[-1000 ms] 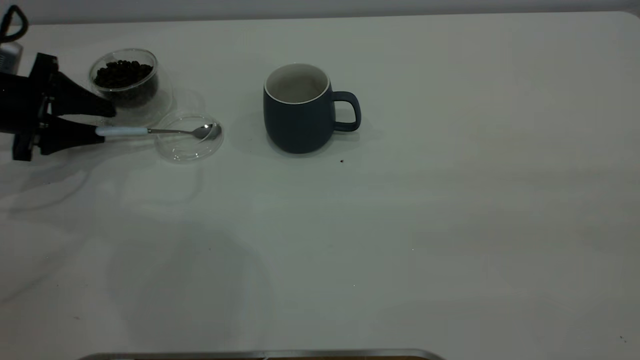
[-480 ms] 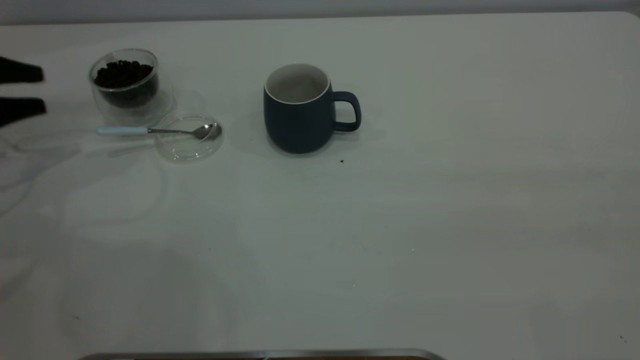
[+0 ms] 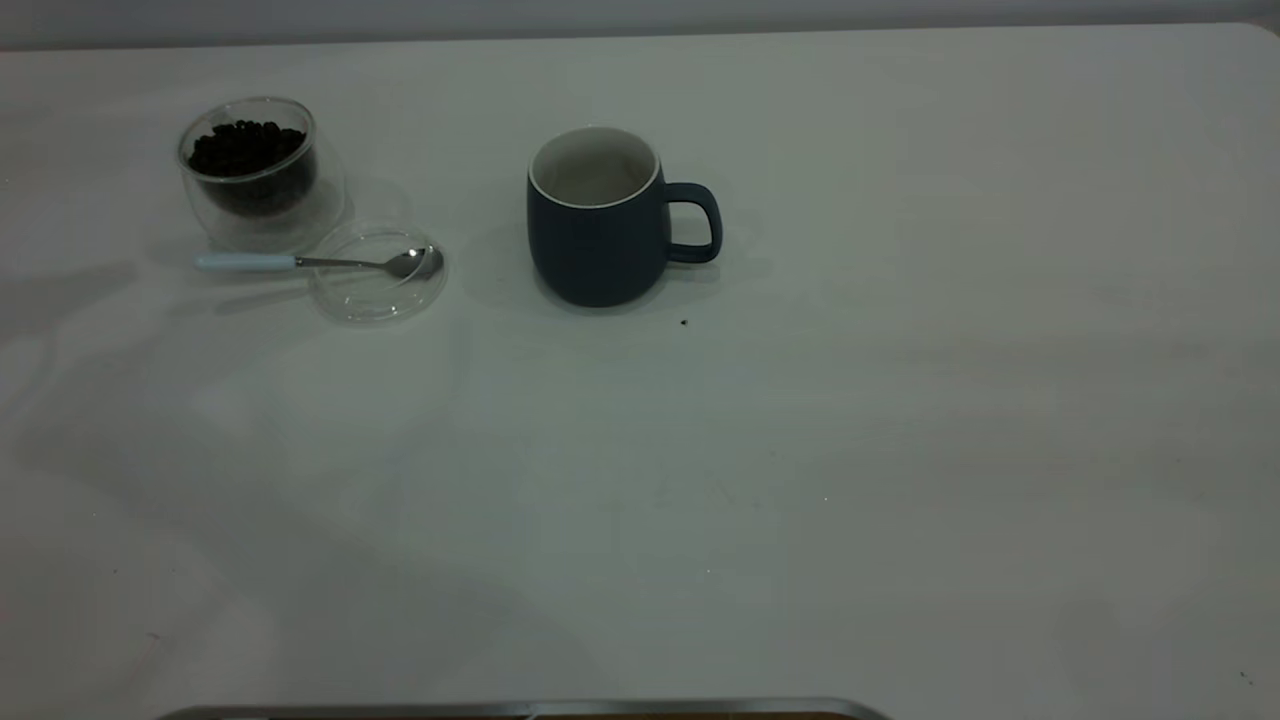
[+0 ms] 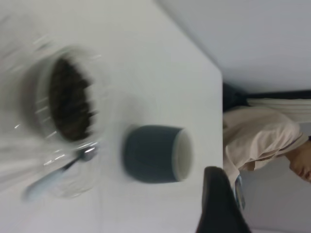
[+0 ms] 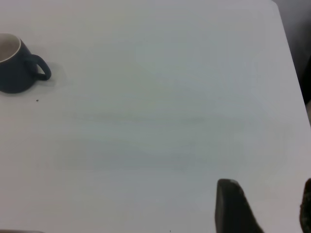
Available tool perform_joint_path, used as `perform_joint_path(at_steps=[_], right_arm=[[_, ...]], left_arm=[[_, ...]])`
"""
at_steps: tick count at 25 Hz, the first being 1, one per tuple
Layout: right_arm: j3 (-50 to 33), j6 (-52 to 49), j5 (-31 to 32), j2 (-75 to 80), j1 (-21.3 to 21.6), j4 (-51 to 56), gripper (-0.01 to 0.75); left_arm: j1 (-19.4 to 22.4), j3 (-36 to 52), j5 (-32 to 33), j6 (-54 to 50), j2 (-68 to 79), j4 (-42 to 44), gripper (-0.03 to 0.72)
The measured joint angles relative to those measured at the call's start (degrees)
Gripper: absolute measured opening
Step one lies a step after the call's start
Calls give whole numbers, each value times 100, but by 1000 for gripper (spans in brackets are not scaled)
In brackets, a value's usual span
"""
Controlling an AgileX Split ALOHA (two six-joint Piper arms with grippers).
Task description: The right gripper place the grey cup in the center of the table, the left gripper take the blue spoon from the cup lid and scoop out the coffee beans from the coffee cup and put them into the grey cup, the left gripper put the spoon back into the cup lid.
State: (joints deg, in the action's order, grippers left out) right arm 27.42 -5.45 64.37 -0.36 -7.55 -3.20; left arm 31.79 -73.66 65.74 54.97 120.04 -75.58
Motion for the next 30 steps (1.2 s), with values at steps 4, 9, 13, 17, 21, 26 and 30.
perform_joint_path(at_steps=[4,9,13,17,21,26,30], right_arm=[[0,0,0,0,0,0,375],[0,-6,0,0,0,0,375],[0,-6,0,0,0,0,375],[0,-6,0,0,0,0,375],[0,-6,0,0,0,0,375],[0,-6,0,0,0,0,375],[0,-6,0,0,0,0,375]], left_arm=[[-328,0,50,-445,-1103,515,517],[-1127,0,-162,-1218,-2605,2321,516],[-1773,11,-289,-2477,-3620,4258,516],[-2380,45,106,-3827,-4371,5991,516],[-2832,57,106,-4842,-4881,6978,516],[-3132,573,106,-5143,-5558,7025,516],[-3167,1351,106,-5173,-6262,6948,516]])
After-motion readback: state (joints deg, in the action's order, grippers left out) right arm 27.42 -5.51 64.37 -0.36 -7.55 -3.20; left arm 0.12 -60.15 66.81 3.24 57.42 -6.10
